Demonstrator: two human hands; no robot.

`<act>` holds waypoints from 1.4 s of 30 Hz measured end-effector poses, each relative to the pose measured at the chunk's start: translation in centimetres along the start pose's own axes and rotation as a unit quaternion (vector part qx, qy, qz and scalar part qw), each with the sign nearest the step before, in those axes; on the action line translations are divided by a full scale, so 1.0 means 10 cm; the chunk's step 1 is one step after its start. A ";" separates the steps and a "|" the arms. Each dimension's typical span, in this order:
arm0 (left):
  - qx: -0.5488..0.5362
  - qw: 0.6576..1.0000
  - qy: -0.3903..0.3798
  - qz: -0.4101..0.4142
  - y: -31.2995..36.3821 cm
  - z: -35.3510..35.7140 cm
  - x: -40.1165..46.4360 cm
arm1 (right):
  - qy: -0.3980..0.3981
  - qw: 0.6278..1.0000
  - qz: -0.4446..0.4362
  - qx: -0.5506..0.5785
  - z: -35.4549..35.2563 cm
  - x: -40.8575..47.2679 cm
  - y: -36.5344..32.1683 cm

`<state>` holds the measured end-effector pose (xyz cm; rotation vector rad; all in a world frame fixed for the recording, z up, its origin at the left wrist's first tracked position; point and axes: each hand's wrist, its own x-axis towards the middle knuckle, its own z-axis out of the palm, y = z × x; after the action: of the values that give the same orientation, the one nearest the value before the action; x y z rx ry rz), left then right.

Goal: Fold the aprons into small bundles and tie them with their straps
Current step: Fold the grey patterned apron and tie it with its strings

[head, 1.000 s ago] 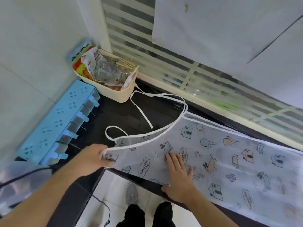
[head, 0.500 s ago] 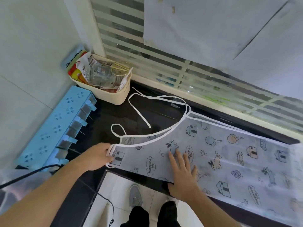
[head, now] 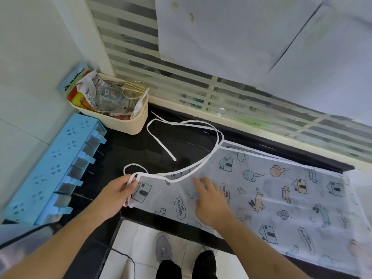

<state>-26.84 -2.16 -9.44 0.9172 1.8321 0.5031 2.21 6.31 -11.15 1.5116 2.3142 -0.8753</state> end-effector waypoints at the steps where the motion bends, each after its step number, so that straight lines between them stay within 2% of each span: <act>1: 0.000 1.000 -0.001 0.002 0.00 0.01 -0.01 | -0.005 1.000 -0.016 -0.022 -0.05 0.11 -0.08; 3: -0.001 1.000 -0.003 0.009 -0.02 0.01 -0.03 | -0.026 0.997 -0.029 -0.065 -0.11 0.33 -0.21; 8: -0.003 1.000 -0.010 0.004 -0.14 0.00 -0.08 | -0.078 0.989 -0.001 -0.128 -0.10 0.66 -0.28; 16: -0.016 0.987 -0.150 -0.055 -0.39 -0.17 -0.17 | -0.056 0.990 0.021 -0.129 -0.11 0.87 -0.20; 18: -0.066 0.980 -0.179 -0.058 -0.38 -0.19 -0.18 | -0.065 0.989 0.020 -0.129 -0.12 0.89 -0.18; 21: -0.241 0.945 -0.204 -0.082 -0.27 -0.18 -0.20 | -0.070 0.989 0.021 -0.128 -0.11 0.89 -0.16; 23: -0.313 0.924 -0.201 -0.090 -0.21 -0.15 -0.20 | -0.070 0.989 0.024 -0.125 -0.09 0.89 -0.16; 25: -0.340 0.921 -0.168 -0.091 -0.24 -0.13 -0.16 | -0.069 0.989 0.028 -0.125 -0.08 0.89 -0.15; 27: -0.306 0.942 -0.103 -0.095 -0.31 -0.13 -0.10 | -0.068 0.990 0.029 -0.123 -0.08 0.89 -0.14; 30: -0.132 0.987 -0.013 -0.091 -0.38 -0.12 -0.03 | -0.068 0.991 0.032 -0.108 -0.09 0.91 -0.13; 34: 0.076 0.994 0.040 -0.063 -0.33 -0.05 -0.01 | -0.057 0.993 0.043 -0.093 -0.13 0.94 -0.11; 38: 0.125 0.991 0.029 -0.036 -0.30 0.01 0.03 | -0.012 0.992 0.060 -0.110 -0.23 1.02 -0.13; 42: 0.134 0.988 0.015 -0.074 -0.40 0.01 0.09 | 0.001 0.992 0.062 -0.110 -0.27 0.98 -0.17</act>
<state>-28.44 -3.96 -12.79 0.9461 2.0101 0.1820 -3.26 14.77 -13.38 1.5410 2.2062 -0.5659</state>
